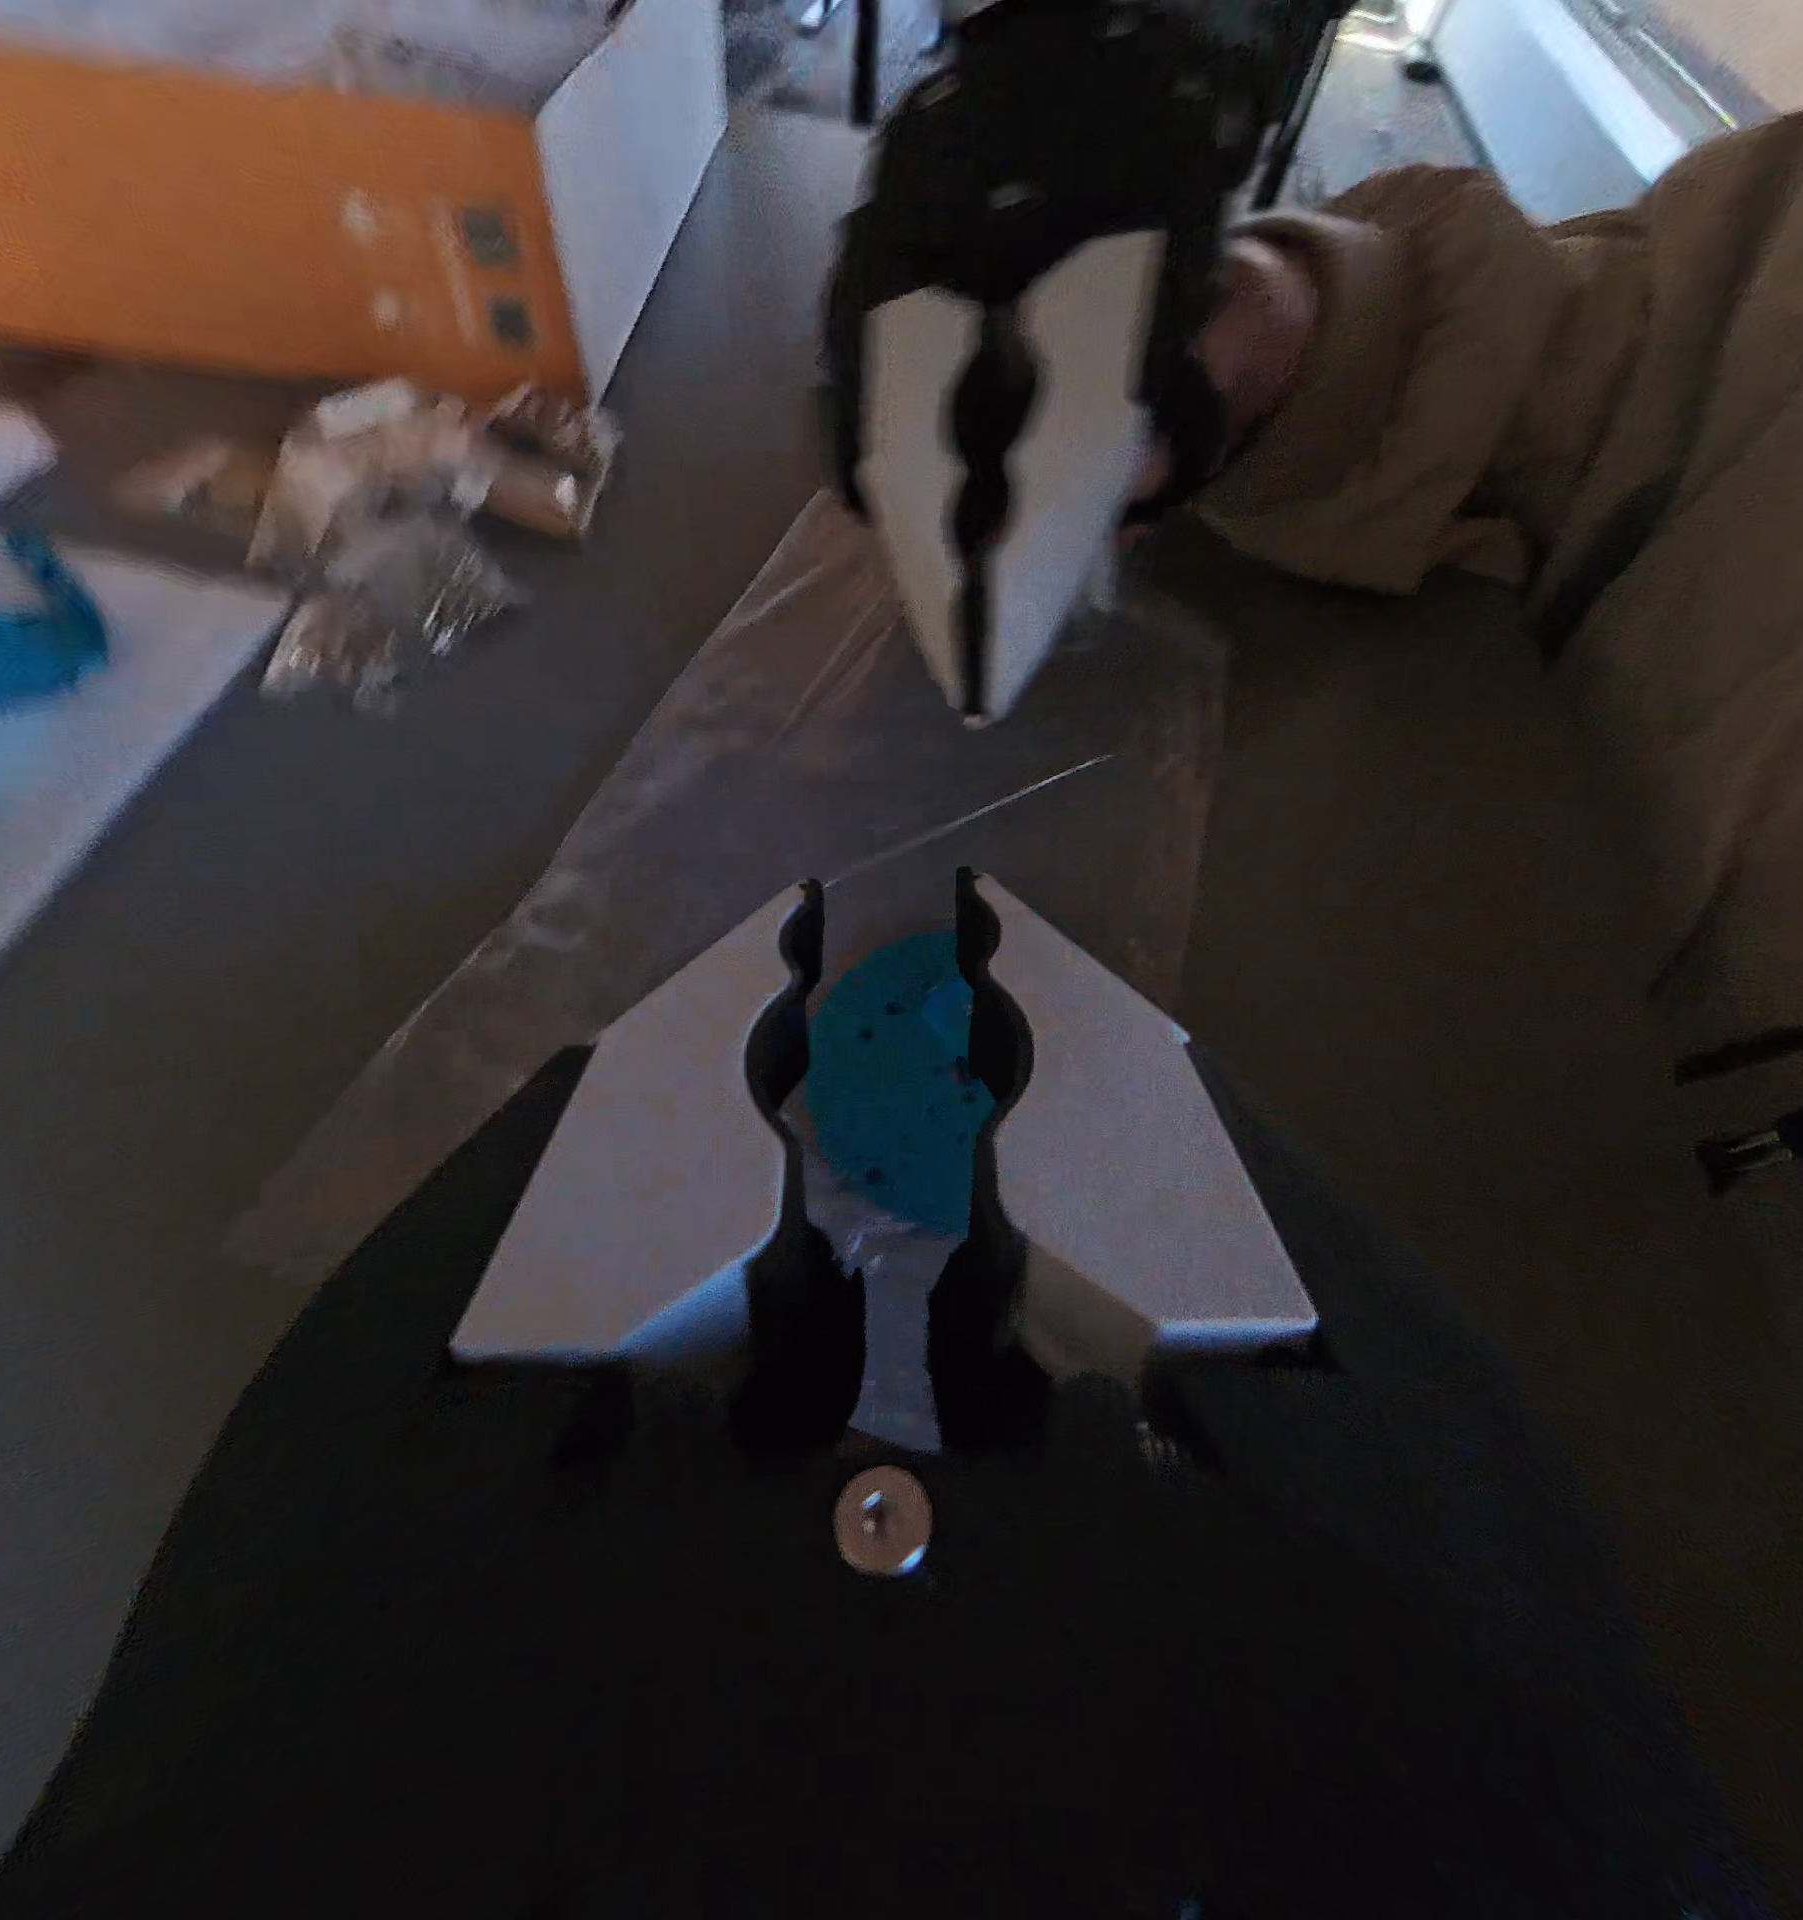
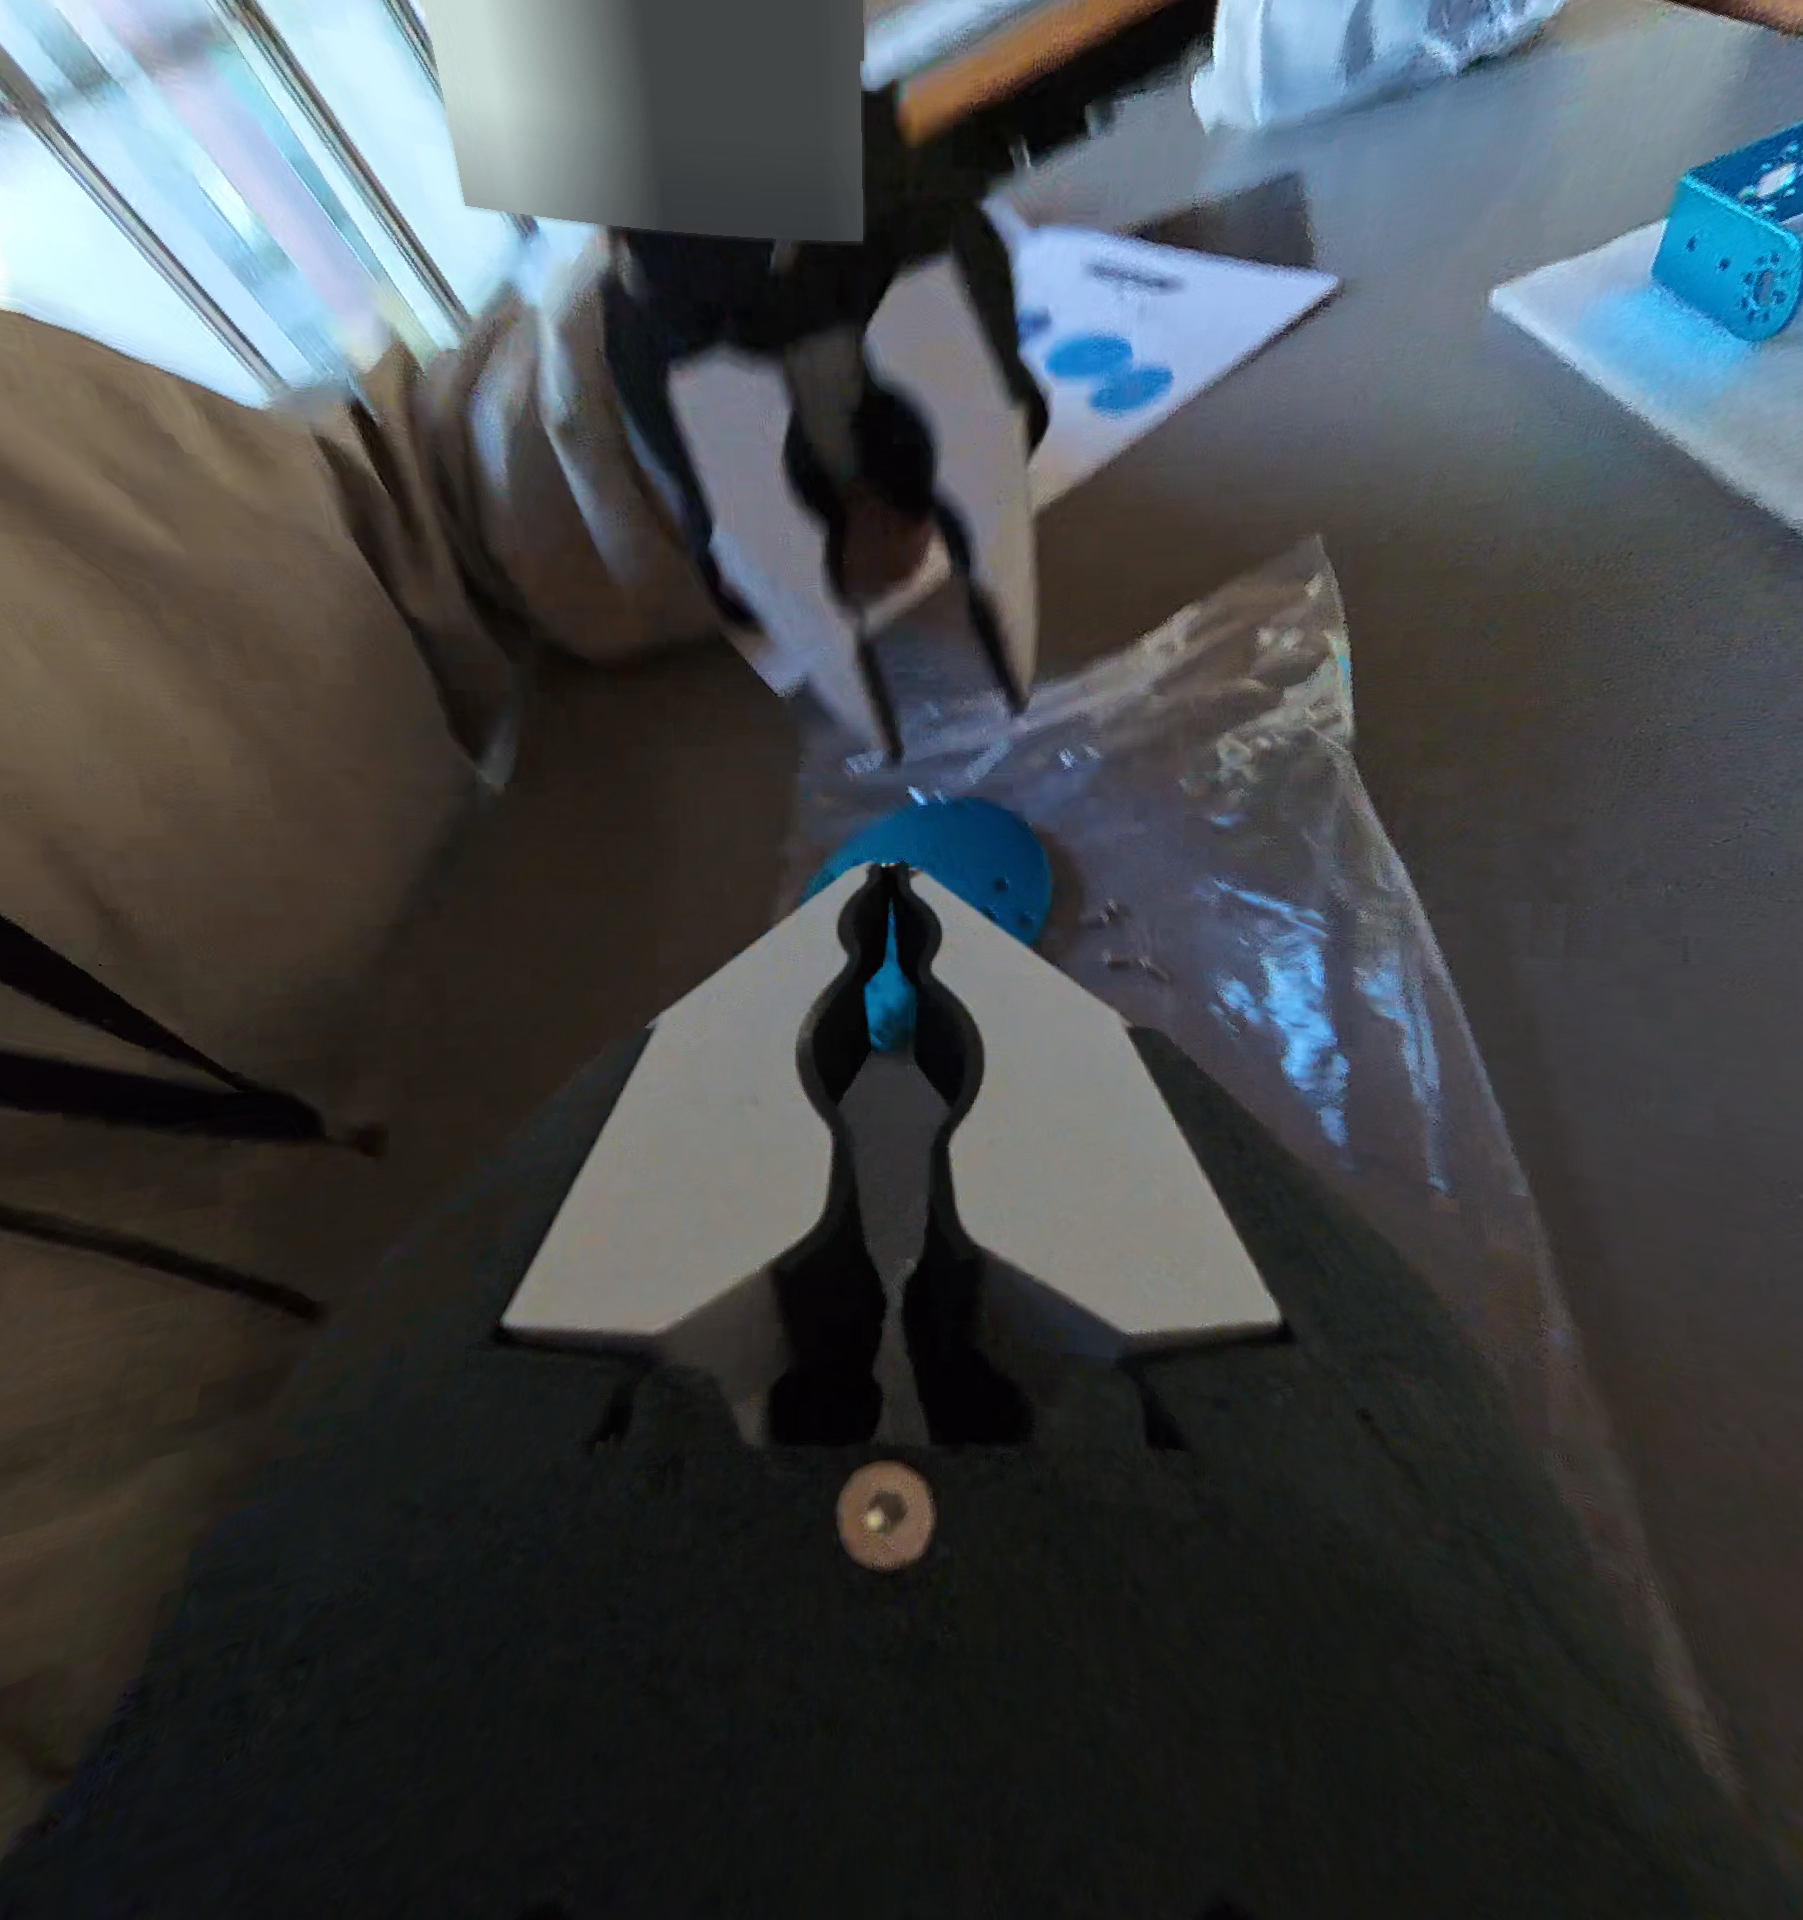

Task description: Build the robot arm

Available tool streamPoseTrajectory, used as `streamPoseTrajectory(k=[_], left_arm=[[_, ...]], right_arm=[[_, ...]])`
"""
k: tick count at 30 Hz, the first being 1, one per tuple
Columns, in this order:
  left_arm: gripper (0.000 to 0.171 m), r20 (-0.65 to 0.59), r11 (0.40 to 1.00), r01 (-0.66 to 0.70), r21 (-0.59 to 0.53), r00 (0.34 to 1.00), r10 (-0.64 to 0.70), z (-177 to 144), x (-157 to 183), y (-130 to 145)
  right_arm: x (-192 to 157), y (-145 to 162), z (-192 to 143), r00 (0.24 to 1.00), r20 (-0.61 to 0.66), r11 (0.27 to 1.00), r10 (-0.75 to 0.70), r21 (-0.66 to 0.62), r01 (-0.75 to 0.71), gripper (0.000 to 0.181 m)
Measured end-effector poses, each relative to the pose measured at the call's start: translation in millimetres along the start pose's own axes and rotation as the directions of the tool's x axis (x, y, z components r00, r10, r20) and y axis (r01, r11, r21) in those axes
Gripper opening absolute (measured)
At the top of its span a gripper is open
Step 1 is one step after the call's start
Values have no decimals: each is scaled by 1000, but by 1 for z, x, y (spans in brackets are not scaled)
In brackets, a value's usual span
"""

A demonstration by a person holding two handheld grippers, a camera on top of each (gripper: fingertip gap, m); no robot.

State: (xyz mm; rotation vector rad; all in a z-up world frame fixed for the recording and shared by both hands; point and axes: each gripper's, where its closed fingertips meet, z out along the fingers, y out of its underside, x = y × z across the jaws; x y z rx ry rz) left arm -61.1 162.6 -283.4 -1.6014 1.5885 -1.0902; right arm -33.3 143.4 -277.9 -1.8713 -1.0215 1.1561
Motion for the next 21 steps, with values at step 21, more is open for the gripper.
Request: streamPoseTrajectory(k=[21], left_arm=[[6, 138, 888, -450, 97, 890, 435, 9, 45, -22]], right_arm=[[-30, -5, 13, 906, 306, 950, 292, 18, -312, 0]])
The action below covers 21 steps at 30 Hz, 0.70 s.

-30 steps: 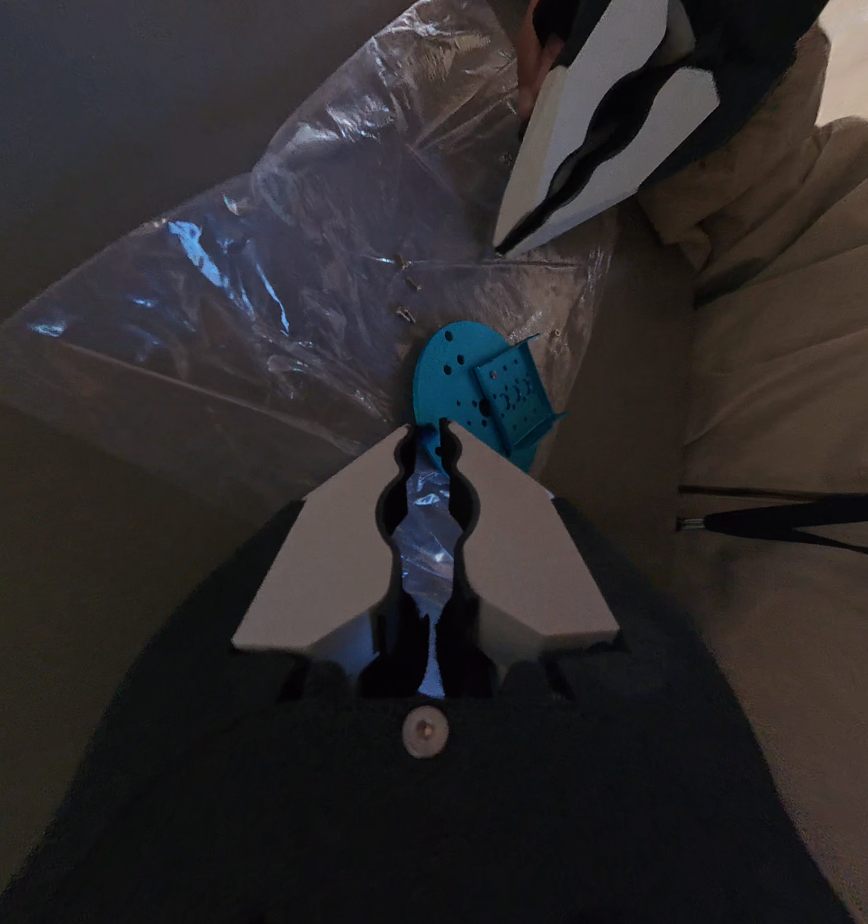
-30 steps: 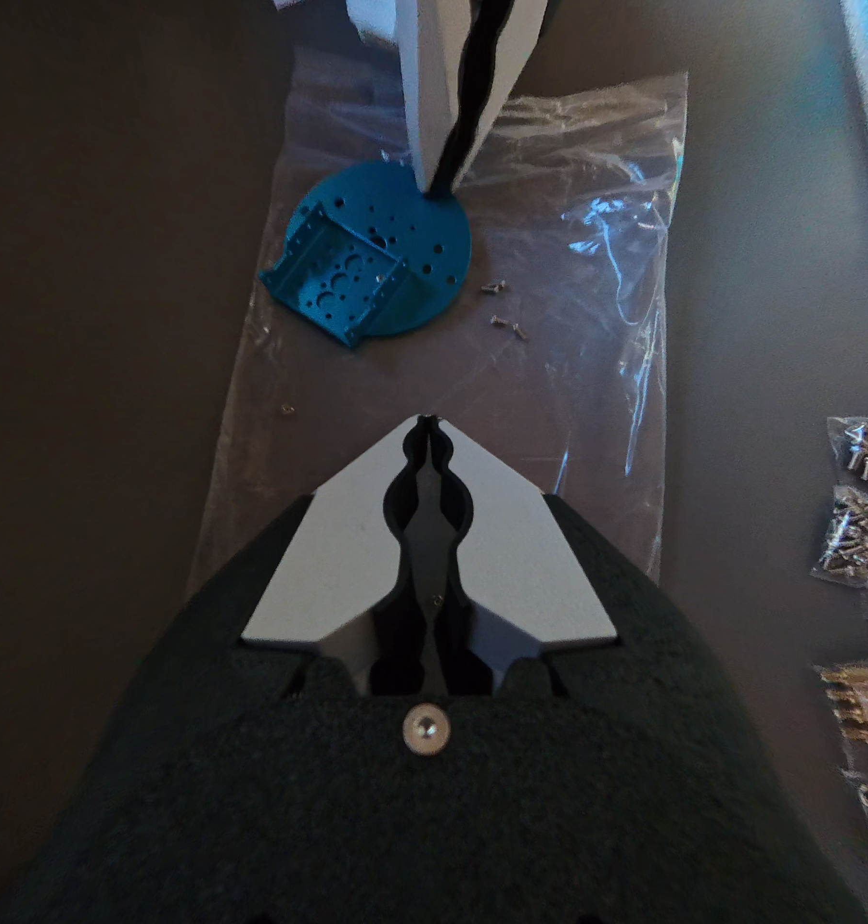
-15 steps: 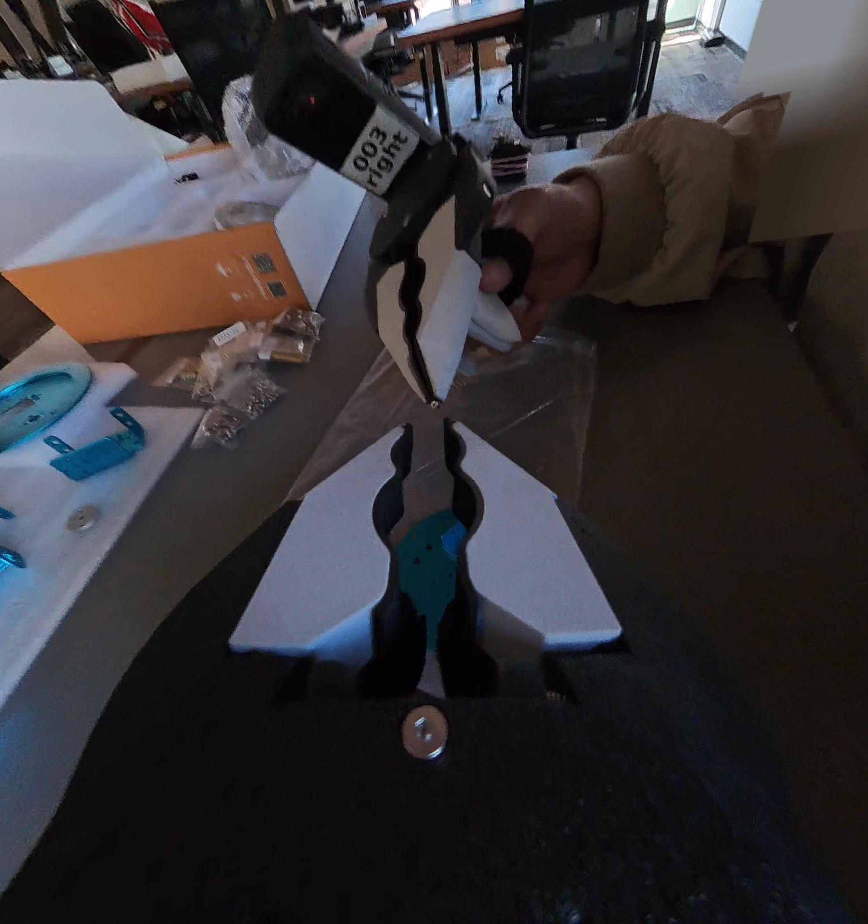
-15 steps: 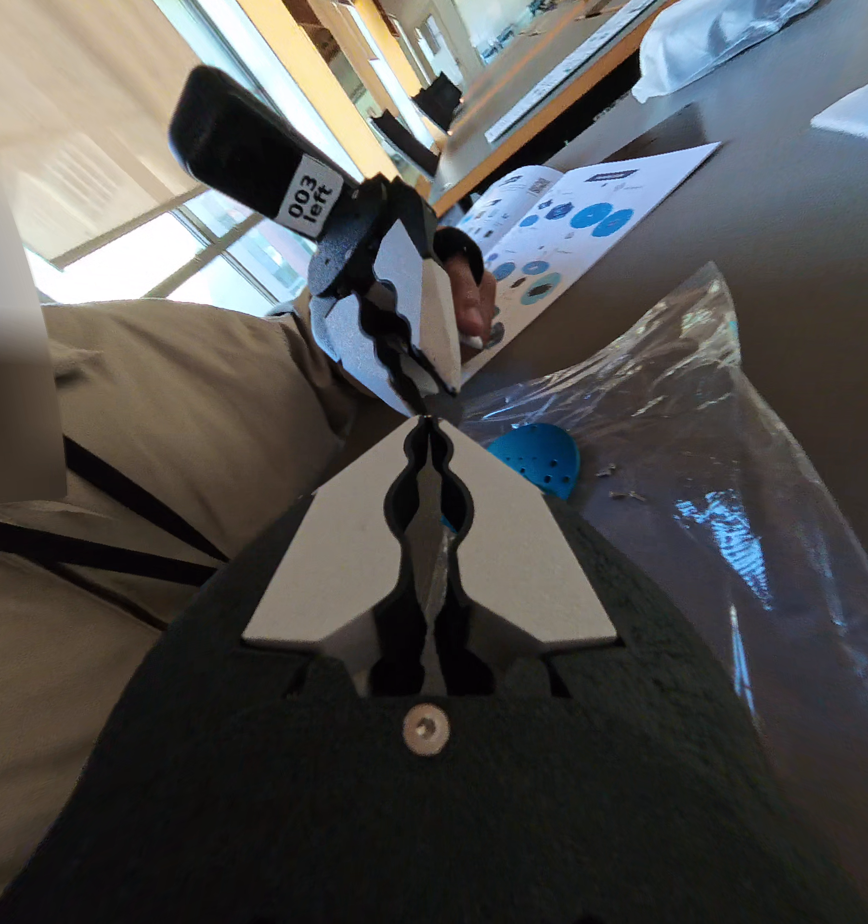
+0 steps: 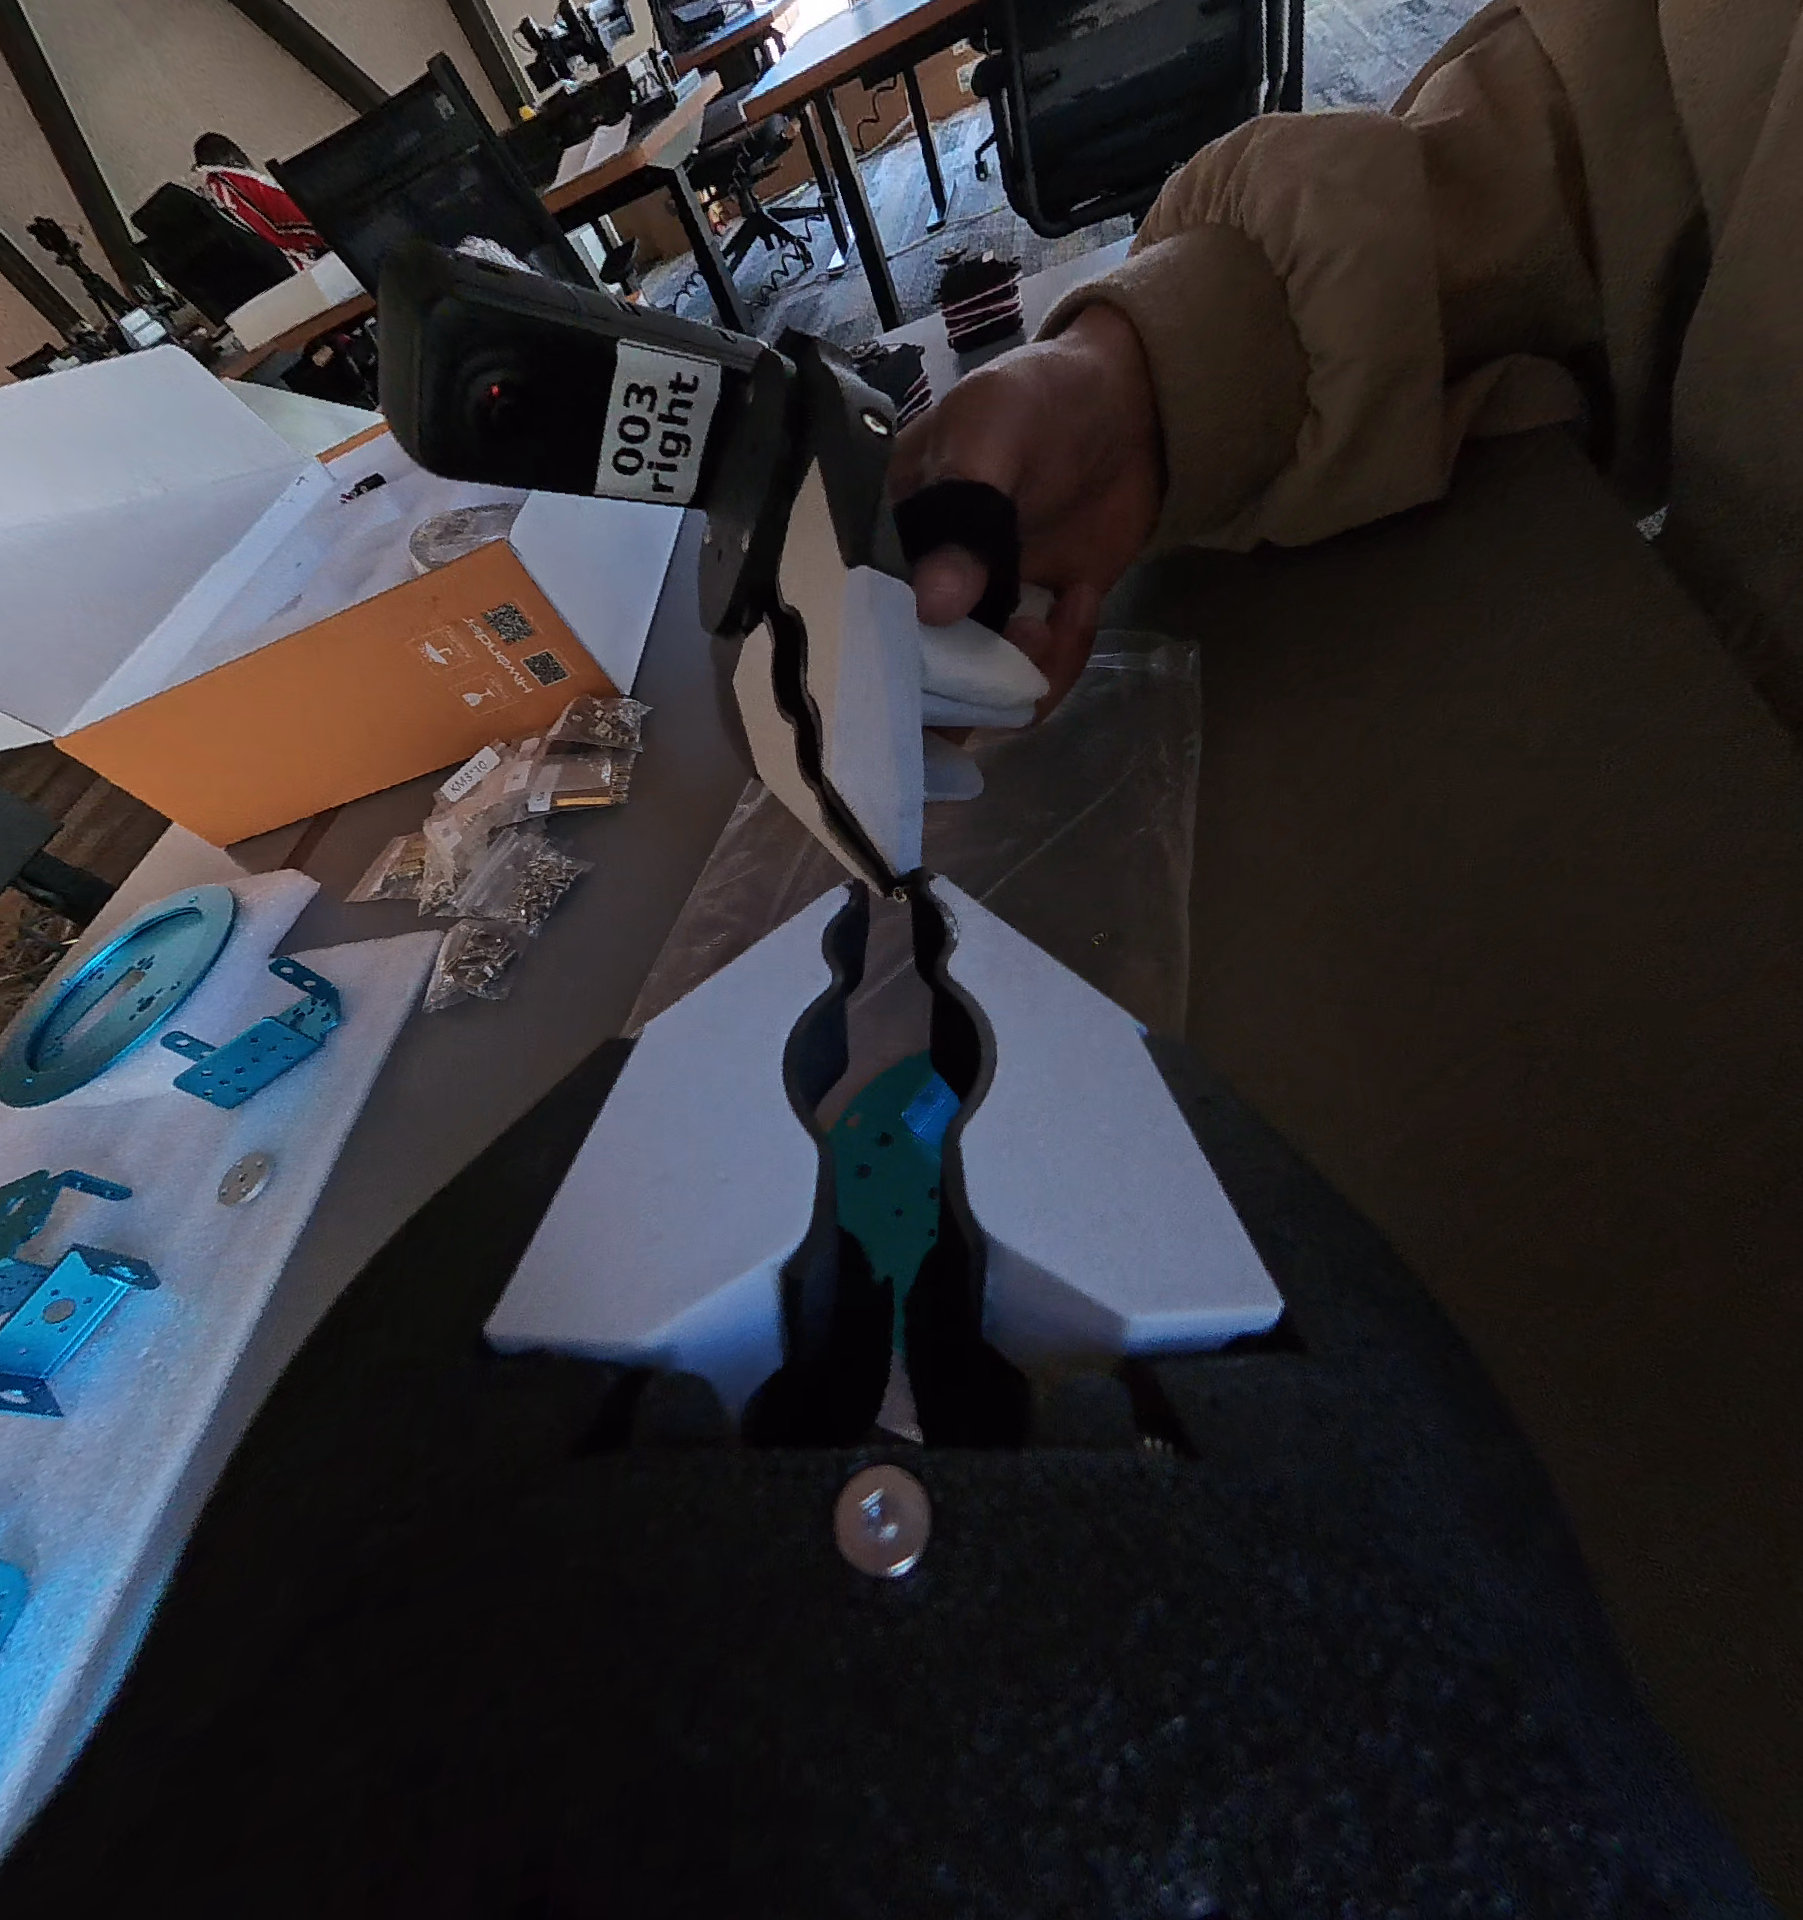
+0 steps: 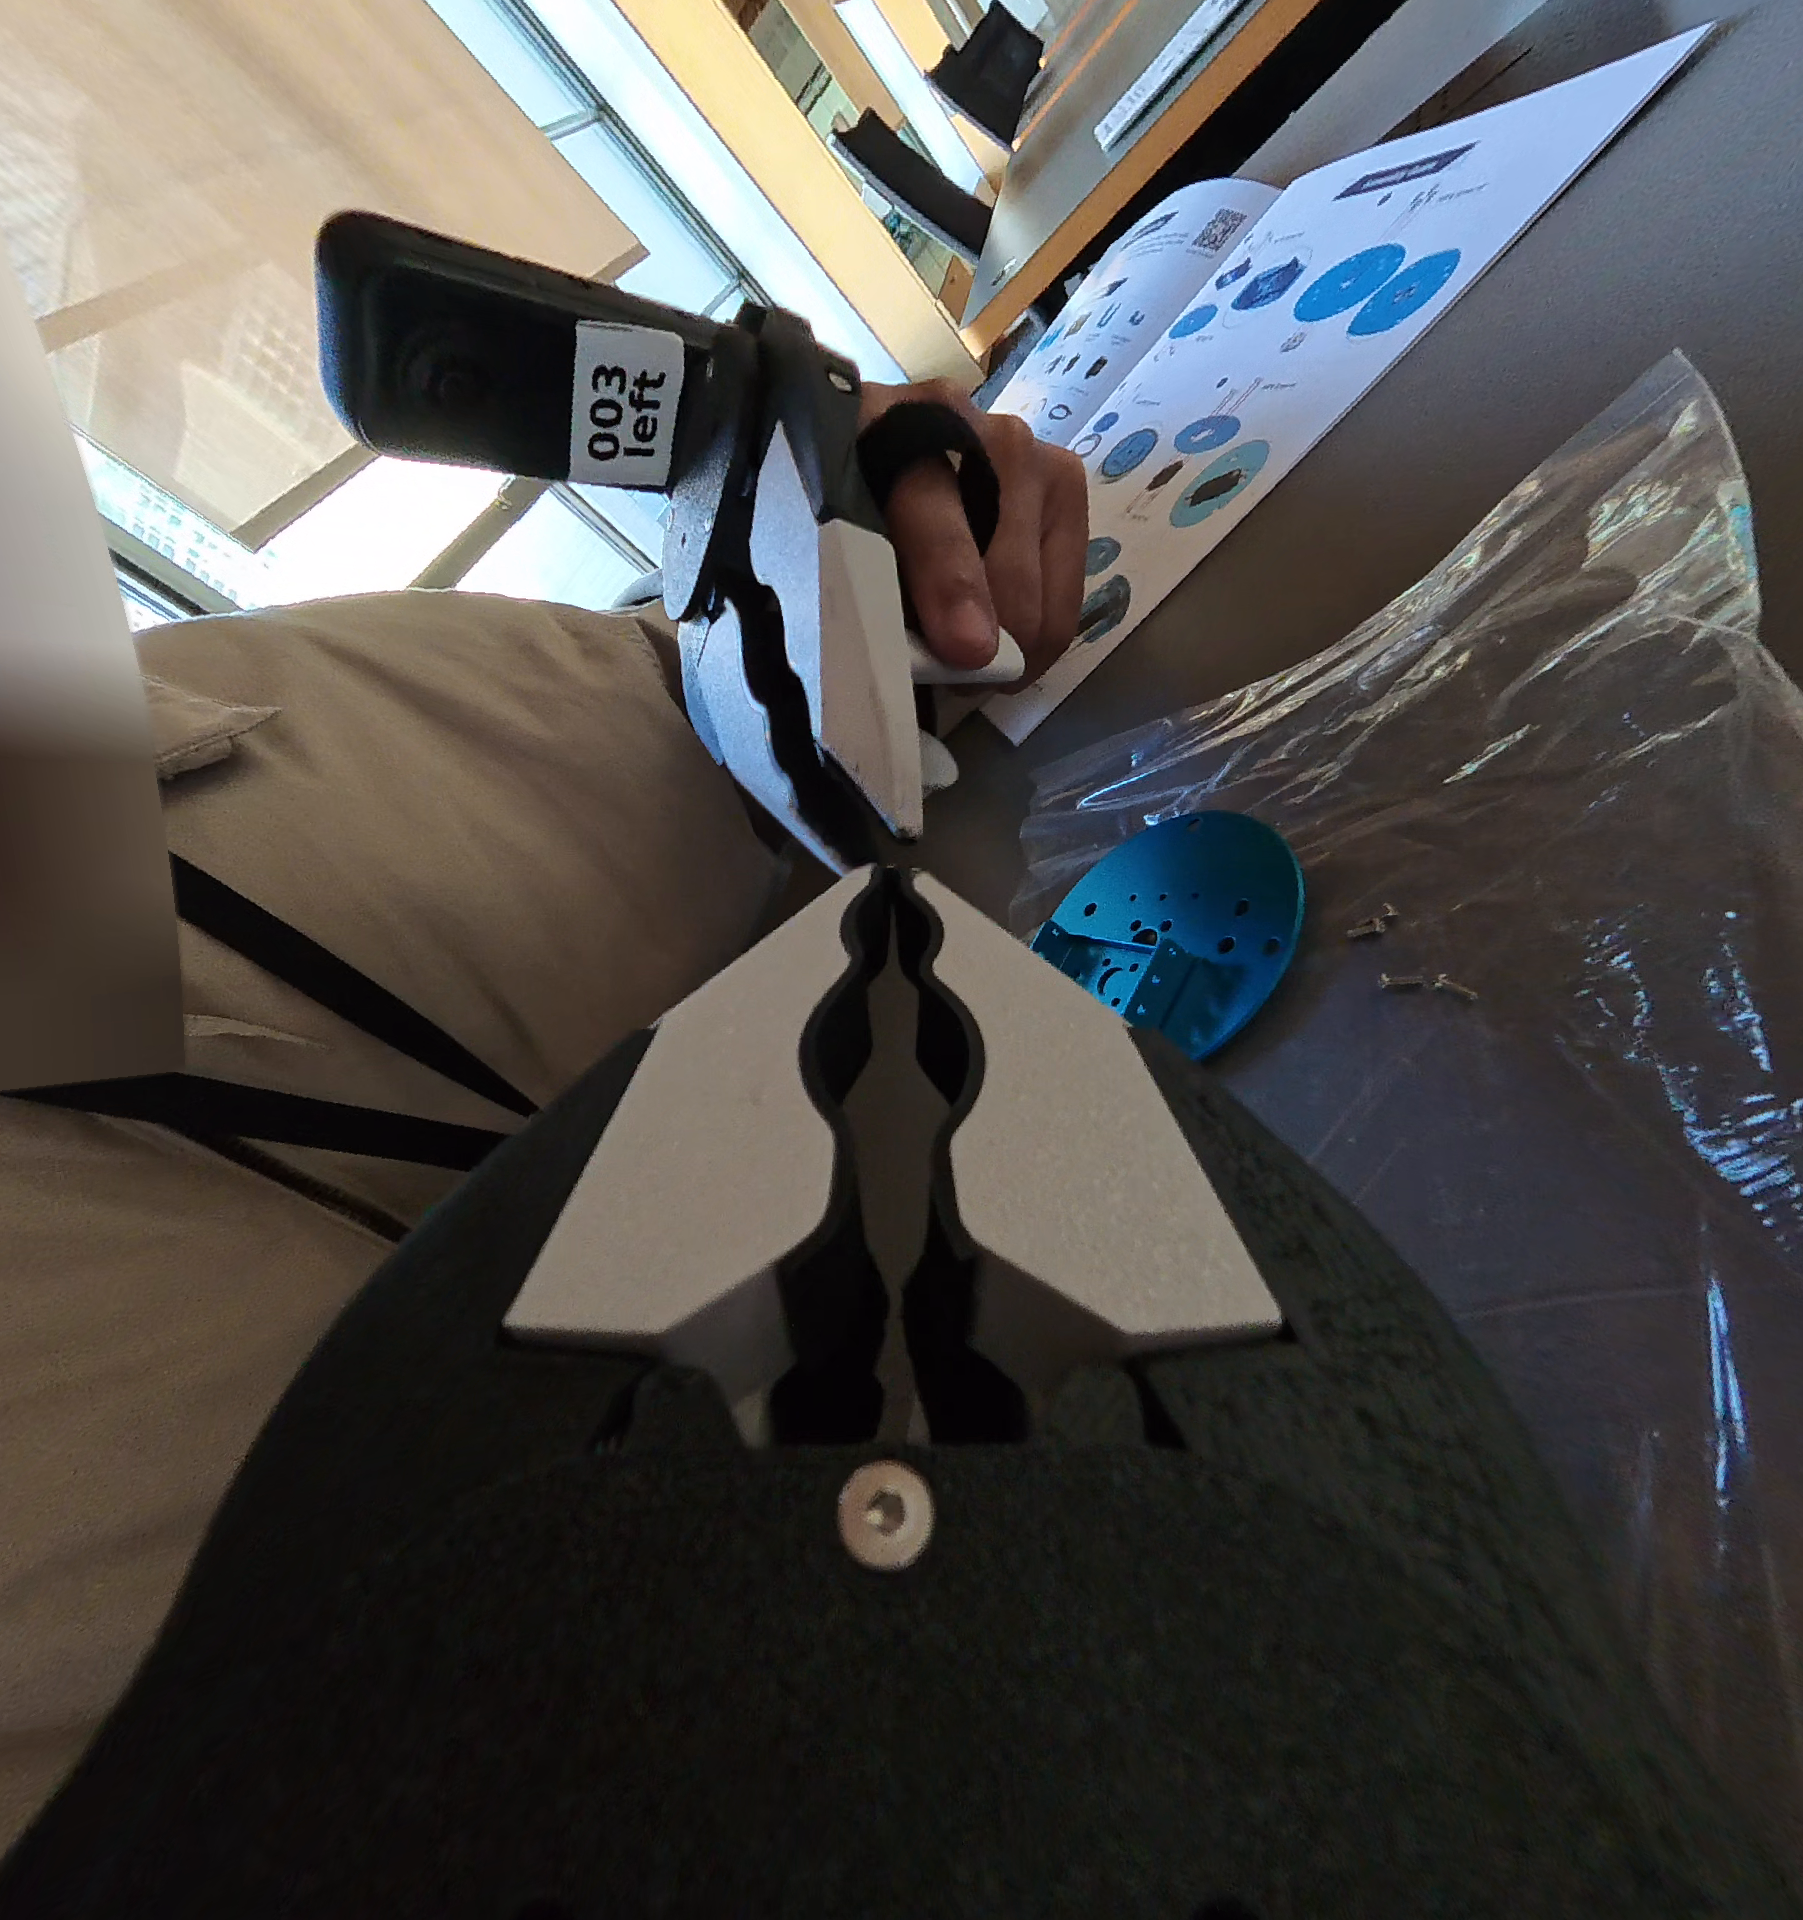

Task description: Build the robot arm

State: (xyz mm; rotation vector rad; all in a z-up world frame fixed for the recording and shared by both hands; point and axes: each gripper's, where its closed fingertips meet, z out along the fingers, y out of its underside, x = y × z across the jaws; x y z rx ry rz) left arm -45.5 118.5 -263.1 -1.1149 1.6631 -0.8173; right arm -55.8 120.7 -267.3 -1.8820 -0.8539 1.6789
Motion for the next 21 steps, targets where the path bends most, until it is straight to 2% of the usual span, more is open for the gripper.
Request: streamPoseTrajectory(k=[7, 14, 18, 21], left_arm=[[7, -30, 999, 33, 14, 999, -33, -3, 1, -2], [2, -25, 1000, -10, -2, 1000, 10, 1, 6, -1], [2, -58, 1000, 15, 9, 998, -14, -1, 9, -2], [2, -80, 998, 48, 28, 996, -45, -1, 11, -4]], right_arm=[[-2, 0, -1, 999, -4, 999, -33, -10, 33, 0], [-2, 3, 0, 1000, 3, 999, -29, -20, 29, 0], [-5, 5, 2, 998, 6, 997, -66, -33, 66, 0], [-8, 5, 2, 989, -10, 988, -150, -34, 150, 0]])
